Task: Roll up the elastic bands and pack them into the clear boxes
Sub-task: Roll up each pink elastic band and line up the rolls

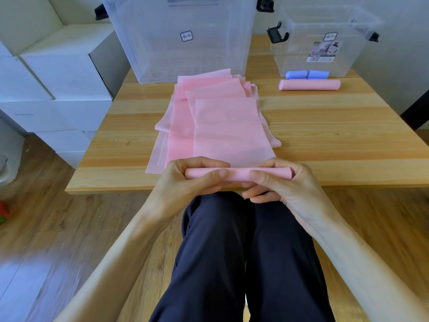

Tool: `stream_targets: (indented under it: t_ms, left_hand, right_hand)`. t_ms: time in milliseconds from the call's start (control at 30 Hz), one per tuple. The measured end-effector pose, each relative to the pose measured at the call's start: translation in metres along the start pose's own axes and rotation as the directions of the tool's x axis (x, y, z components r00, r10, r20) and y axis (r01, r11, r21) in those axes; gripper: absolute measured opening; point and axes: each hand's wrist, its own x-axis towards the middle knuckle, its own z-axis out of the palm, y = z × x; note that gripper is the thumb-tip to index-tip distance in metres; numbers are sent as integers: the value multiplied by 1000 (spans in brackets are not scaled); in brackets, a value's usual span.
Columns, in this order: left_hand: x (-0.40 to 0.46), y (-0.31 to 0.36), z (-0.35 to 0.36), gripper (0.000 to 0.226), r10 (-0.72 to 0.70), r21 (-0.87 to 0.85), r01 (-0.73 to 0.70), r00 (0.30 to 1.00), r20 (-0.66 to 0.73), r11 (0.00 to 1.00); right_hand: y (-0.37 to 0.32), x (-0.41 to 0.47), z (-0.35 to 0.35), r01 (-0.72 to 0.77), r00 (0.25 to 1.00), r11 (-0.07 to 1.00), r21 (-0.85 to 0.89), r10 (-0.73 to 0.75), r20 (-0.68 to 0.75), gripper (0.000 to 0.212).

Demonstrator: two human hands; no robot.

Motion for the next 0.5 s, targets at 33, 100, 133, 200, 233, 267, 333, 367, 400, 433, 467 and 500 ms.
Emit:
stream_targets:
  t_ms: [33,100,133,200,233,267,333,367,400,433,467,500]
  left_hand:
    - [0,0,1,25,-3,-13,3,1000,-6,1000]
    - [0,-1,0,26,3,-4,-3,1000,-14,1000]
    - [0,-1,-1,27,14,16,-13,1000,-12,1000]
    - [-1,0,-1,29,26,37,-26,1000,-4,999]
    - [-1,0,-1,29,26,31,-25,1000,-5,999]
    - [-1,-1,-1,27,22,18,-22,1000,-11,1000]
    - [0,-2,-1,26,2,-7,-2,1000,-26,1000]
    - [1,-2,-1,28,-10,-8,10,1000,-28,1000]
    - [1,-2,-2,30,-18,-1,18,1000,-23,1000]
    - [1,-1,-3,31,-21,8,21,1000,-11,1000]
    - [1,-1,-4,31,-20,13,20,1000,2,1000]
    - [0,0,-4,31,-16,16,16,1000,11,1000]
  right_hand:
    - [0,0,0,-1,1000,1000,7,1,-2,26]
    - [0,0,-1,3,1000,1000,11,-3,-3,30]
    - [1,0,-1,7,1000,1000,7,-7,-4,29]
    - [1,0,-2,9,1000,1000,4,-9,-10,25]
    - [1,0,-2,8,1000,1000,7,-8,-10,26]
    - [1,0,-1,5,1000,1000,10,-5,-7,28]
    - [-1,0,-1,-1,1000,1000,13,1,5,34]
    - [-1,-1,-1,0,1000,1000,8,0,12,37]
    - [-2,-1,-1,4,1000,1000,-2,-3,15,36]
    - [-2,-1,-1,8,1000,1000,-11,-8,13,34]
    - [-2,-1,-2,10,1000,1000,-15,-10,5,31]
    - [-2,0,-2,10,1000,1000,-11,-10,-6,30]
